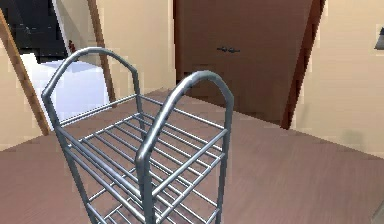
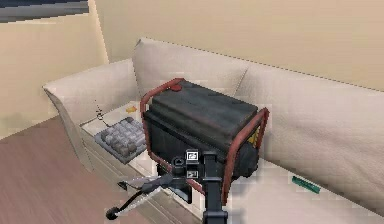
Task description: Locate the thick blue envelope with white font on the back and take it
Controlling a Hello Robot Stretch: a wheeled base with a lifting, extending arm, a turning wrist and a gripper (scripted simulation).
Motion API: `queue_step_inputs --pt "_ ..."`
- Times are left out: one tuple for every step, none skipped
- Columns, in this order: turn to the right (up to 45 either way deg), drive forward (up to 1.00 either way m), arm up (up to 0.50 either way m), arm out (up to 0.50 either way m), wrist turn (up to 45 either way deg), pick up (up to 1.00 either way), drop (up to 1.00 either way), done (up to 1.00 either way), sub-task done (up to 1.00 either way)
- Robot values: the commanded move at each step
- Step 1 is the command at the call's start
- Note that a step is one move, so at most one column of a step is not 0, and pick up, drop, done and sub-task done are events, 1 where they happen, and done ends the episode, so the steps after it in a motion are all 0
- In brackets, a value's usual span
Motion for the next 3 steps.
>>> queue_step_inputs --pt "0.0 0.00 0.00 0.00 45.0 0.00 0.00 0.00 0.00" --pt "0.0 0.00 0.00 0.00 45.0 0.00 0.00 0.00 0.00" --pt "0.0 0.00 0.00 0.00 6.0 0.00 0.00 0.00 0.00"
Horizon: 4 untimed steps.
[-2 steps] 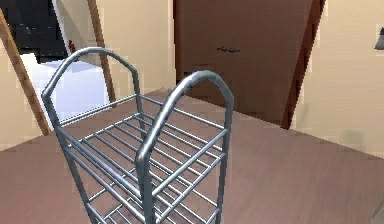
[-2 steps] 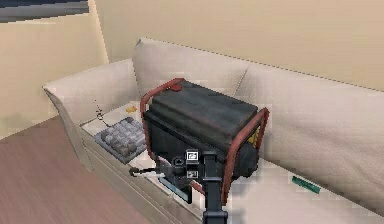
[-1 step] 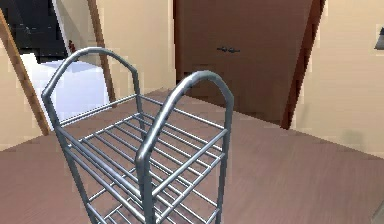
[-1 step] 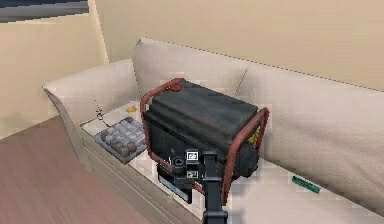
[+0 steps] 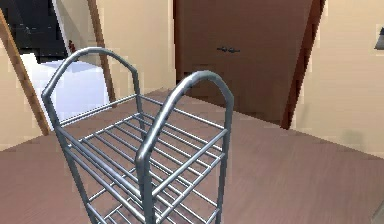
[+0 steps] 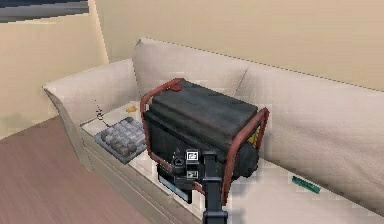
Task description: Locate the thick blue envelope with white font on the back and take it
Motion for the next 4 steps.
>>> queue_step_inputs --pt "0.0 0.00 -0.30 0.00 0.0 0.00 0.00 0.00 0.00" --pt "0.0 0.00 0.00 0.00 0.0 1.00 0.00 0.00 0.00" --pt "0.0 0.00 0.10 0.00 0.0 0.00 0.00 0.00 0.00" --pt "0.0 0.00 0.00 0.00 0.0 0.00 0.00 1.00 0.00"
